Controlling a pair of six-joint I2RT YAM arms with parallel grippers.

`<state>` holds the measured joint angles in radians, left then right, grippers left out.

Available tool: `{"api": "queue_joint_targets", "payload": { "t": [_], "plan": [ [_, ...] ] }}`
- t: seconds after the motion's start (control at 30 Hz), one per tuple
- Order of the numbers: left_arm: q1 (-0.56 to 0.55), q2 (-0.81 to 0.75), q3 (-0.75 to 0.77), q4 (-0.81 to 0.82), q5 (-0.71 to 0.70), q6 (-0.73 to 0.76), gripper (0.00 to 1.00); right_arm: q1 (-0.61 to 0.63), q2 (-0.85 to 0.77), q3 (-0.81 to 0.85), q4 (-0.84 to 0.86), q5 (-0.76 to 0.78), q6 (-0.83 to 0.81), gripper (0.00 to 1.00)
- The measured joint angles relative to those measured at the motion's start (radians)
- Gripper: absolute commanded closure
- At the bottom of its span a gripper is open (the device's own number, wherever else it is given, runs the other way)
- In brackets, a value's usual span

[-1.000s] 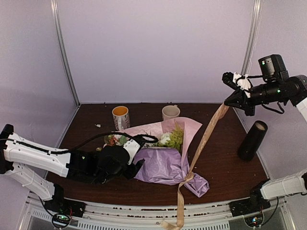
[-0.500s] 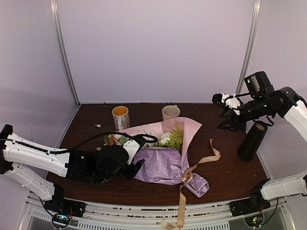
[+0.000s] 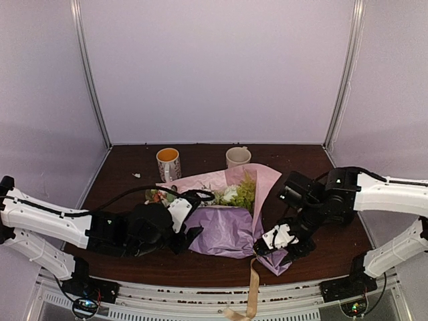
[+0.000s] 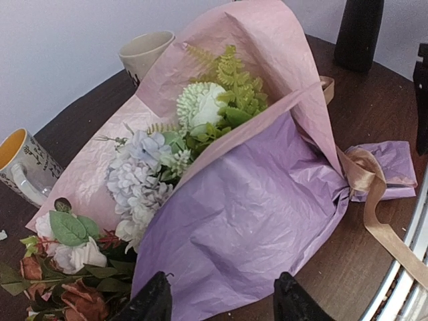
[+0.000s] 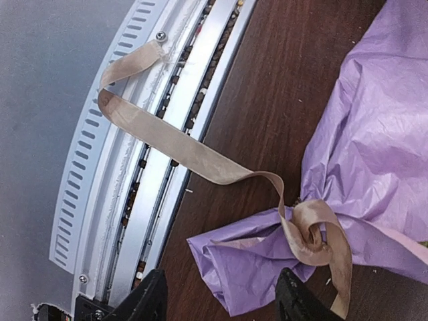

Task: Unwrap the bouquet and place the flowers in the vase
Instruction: Untie the ribbon from the tied bouquet.

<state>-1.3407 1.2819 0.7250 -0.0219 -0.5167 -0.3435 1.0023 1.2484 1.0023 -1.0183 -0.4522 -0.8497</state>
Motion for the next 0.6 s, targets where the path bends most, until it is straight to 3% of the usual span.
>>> {"api": "queue_joint_targets", "payload": {
  "t": [0.33, 0.6],
  "plan": [
    [0.0, -0.212, -0.134, -0.01, -0.08, -0.151, 0.47, 0.238, 0.348, 0.107, 0.16, 0.204, 0.005, 0.46],
    [-0.003, -0.281, -0.172, -0.045, -0.114, -0.19, 0.47, 0.313, 0.499, 0.132, 0.179, 0.391, -0.016, 0.54]
  ]
}}
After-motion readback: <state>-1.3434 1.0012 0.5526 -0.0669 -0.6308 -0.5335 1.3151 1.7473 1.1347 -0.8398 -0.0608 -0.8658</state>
